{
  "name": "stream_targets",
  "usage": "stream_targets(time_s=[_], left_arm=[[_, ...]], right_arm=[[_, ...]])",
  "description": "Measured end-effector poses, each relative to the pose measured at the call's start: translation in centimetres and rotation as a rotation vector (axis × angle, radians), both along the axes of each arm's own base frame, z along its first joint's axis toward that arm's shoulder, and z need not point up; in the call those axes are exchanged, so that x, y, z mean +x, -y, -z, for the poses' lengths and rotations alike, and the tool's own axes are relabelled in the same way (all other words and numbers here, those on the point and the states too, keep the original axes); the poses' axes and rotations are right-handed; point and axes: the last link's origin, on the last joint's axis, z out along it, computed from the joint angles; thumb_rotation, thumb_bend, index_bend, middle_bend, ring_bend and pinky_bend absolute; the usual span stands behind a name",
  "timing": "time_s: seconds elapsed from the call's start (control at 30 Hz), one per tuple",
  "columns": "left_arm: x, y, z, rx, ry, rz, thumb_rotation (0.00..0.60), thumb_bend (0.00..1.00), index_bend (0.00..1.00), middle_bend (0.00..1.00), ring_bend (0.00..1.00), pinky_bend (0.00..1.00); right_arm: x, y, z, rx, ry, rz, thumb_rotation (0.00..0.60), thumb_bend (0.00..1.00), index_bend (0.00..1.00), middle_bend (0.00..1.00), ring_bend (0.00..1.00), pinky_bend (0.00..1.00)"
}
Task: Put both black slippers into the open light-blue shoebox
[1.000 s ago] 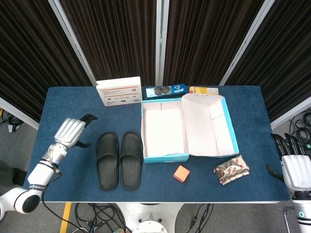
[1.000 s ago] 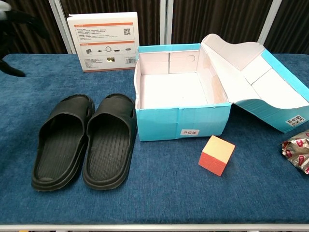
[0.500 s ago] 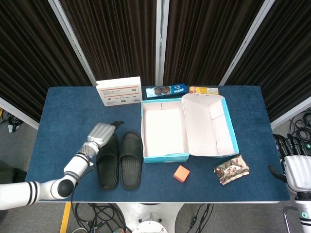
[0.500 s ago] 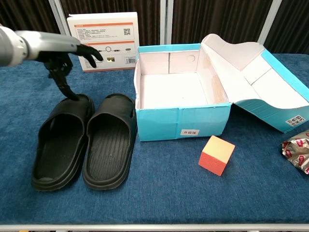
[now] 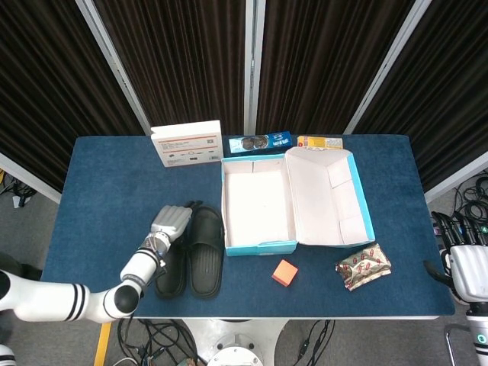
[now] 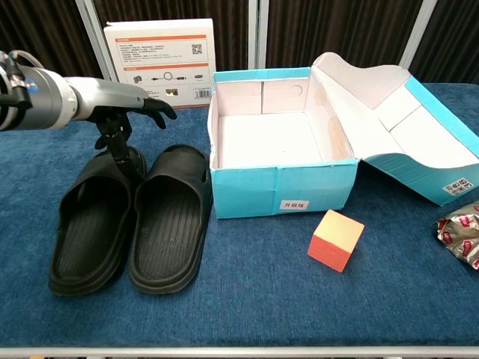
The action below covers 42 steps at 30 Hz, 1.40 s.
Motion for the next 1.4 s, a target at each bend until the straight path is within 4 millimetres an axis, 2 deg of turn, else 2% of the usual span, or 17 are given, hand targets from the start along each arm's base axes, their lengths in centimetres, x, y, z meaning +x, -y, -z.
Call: stream_targets(time_s=[0.3,0.73,1.07,1.4], left_arm=[[0.2,-0.5,1.4,0.011,-0.024,-0.052,0.6,0.0,0.03,0.04,0.71,0.7],[1.1,-1.2,2.2,-0.052,-0.042,-0.089,0.6,0.0,0.0,0.04,0.72,0.7],[2.3,-1.9,2.5,-0.068,-0.158,-0.083,0.6,0.0,0.0,0.04,0.72,0.7],[3.3,-2.4,3.5,-0.079,-0.26,-0.09,0.6,0.0,0.08,0.13,0.75,0.7]], right_arm=[[-0.2,-0.1,-0.1,0.002,0.004,0.004,0.6,0.1,0.05,0.13,0.0,0.08],[-0.5,-0.2,-0.2,0.003,0.009,0.01,0.6,0.11,0.05,0.13,0.0,0.09],[-0.7,-0.2,-0.3,0.003,0.012,0.014,0.6,0.12,0.05,0.13,0.0,0.09],[-1.0,-0.2,-0.3,0.008,0.013,0.023,0.6,0.12,0.05,0.13,0.0,0.09]])
